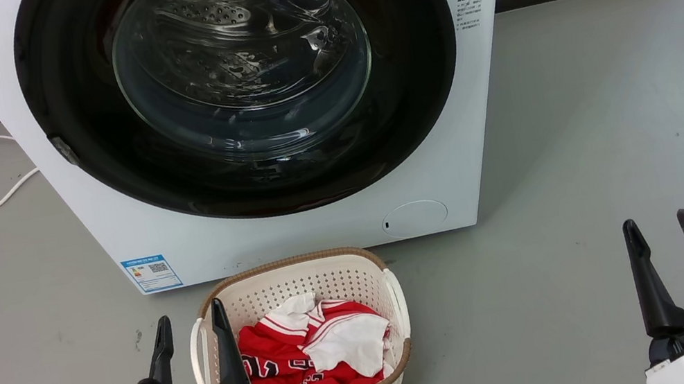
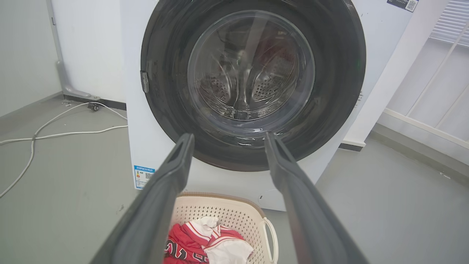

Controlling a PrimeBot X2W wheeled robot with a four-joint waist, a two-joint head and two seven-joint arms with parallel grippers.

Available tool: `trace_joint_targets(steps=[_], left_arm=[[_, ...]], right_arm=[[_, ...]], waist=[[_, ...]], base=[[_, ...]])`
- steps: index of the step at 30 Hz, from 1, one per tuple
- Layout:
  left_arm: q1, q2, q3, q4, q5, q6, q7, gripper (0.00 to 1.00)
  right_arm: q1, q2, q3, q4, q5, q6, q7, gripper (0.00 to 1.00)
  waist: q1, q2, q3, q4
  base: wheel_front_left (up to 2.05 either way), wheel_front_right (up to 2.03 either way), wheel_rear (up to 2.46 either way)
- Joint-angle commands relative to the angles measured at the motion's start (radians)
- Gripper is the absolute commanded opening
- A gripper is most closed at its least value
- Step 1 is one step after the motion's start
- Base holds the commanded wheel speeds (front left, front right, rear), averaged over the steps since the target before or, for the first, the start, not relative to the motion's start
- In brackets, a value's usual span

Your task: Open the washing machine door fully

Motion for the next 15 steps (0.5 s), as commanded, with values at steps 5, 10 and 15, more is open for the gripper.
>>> trace_joint_targets(steps=[5, 10, 15], left_arm=[[0.008, 0.003, -0.008, -0.009, 0.058, 0.008, -0.016, 1.0], [0.012, 0.003, -0.014, -0.006, 0.096, 0.009, -0.026, 1.0], [0.017, 0.003, -0.018, -0.001, 0.127, 0.015, -0.037, 1.0]], right_arm=[[0.015, -0.003, 0.0, -0.019, -0.056, 0.0, -0.019, 1.0], [0.023, -0.003, -0.003, -0.027, -0.088, 0.0, -0.029, 1.0], [0.03, -0.003, -0.006, -0.033, -0.121, 0.0, -0.038, 1.0]], waist=[[0.0, -0.0001, 0.0, -0.003], [0.0, -0.0001, 0.001, -0.003], [0.0, -0.0001, -0.001, -0.002]], base=[[0.0, 0.0, 0.0], [0.0, 0.0, 0.0], [0.0, 0.0, 0.0]])
